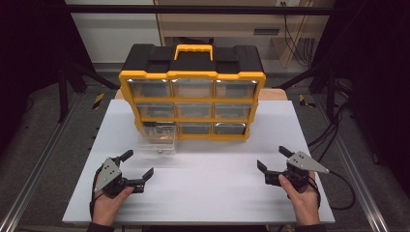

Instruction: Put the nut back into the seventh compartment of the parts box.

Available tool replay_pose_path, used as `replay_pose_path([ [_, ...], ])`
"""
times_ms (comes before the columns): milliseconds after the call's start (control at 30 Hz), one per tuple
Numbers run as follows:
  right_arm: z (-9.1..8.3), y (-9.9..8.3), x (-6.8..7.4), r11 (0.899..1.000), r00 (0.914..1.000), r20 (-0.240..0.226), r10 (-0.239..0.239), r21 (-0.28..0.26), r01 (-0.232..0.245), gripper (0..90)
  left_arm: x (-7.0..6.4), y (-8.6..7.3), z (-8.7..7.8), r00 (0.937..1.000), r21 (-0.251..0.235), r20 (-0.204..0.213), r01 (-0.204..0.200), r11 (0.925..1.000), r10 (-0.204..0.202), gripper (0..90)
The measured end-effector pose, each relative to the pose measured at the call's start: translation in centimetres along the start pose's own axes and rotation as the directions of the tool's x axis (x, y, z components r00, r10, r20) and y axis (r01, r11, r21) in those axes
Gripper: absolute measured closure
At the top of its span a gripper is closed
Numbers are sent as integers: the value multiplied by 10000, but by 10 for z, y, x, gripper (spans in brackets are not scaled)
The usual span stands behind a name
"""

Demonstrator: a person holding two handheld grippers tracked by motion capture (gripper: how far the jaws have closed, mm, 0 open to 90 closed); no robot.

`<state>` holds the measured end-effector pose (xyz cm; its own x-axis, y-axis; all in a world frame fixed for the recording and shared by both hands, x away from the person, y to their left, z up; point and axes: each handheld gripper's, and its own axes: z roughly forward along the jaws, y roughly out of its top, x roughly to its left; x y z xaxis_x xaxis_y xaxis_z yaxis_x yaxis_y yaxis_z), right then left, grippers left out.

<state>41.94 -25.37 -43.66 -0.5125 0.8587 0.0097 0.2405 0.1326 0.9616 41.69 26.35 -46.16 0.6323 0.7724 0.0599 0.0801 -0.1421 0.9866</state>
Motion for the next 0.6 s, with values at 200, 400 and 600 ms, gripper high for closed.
replay_pose_path([
  [200,-2,-8,-3,9998,10000,71,16,-174,-15,68,0,0,1,10000,61,-37,35,10000,-34,23],
  [400,-3,-12,2,9993,10000,19,-84,-361,85,100,0,0,0,9997,57,-120,199,9998,-199,18],
  [600,-2,-16,5,9995,10000,4,-64,-311,64,99,-1,2,1,9990,372,-134,430,9984,-425,49],
])
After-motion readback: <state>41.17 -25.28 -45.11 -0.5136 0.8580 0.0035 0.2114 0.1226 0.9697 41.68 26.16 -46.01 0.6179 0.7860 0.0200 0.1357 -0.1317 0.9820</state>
